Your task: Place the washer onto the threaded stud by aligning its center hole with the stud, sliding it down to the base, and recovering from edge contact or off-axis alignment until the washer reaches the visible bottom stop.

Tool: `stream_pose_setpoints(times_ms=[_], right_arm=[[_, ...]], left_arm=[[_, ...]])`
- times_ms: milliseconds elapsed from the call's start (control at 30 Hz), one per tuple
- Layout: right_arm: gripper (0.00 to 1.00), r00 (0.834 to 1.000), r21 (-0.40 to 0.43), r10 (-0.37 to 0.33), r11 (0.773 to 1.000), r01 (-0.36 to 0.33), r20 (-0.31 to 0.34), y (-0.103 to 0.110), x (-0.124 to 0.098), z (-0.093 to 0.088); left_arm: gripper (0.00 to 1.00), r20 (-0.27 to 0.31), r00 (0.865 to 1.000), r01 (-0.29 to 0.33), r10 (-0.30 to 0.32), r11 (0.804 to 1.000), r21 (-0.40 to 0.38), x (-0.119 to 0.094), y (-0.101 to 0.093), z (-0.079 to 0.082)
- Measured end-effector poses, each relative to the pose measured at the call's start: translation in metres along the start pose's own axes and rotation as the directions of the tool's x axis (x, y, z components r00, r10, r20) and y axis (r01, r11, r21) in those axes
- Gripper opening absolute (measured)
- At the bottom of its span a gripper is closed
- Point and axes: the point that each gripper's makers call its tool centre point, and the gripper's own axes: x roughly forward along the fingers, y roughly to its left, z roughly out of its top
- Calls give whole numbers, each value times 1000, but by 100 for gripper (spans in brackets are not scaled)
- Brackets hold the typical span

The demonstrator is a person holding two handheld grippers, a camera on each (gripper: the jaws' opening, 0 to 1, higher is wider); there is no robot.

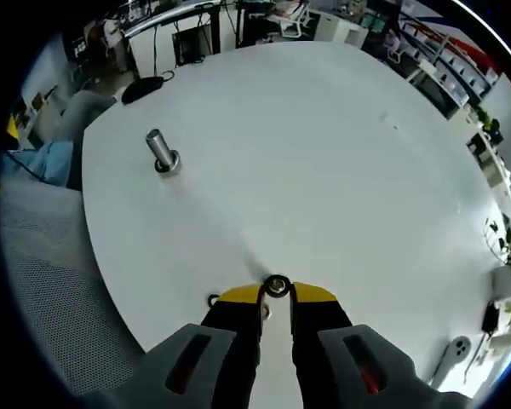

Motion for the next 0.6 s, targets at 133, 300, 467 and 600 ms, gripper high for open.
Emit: stream_pose_setpoints(times_ms=[133, 300, 467, 600], right_arm=[[14, 1000, 2, 4, 1000, -4, -10, -2, 4, -1], [14, 1000, 3, 13, 1000, -13, -19, 0, 10, -3], [14, 999, -2, 17, 1000, -17, -37, 1, 18, -7], [14, 999, 10, 26, 1000, -25, -47, 1, 28, -12]], left_arm=[[23, -1, 1000, -1, 1, 1000, -3, 0, 0, 0], [23, -6, 1000, 0, 0, 1000, -5, 0, 1, -1], [23, -10, 1000, 0, 0, 1000, -8, 0, 0, -2], [23, -12, 1000, -3, 3, 1000, -15, 1, 2, -3]])
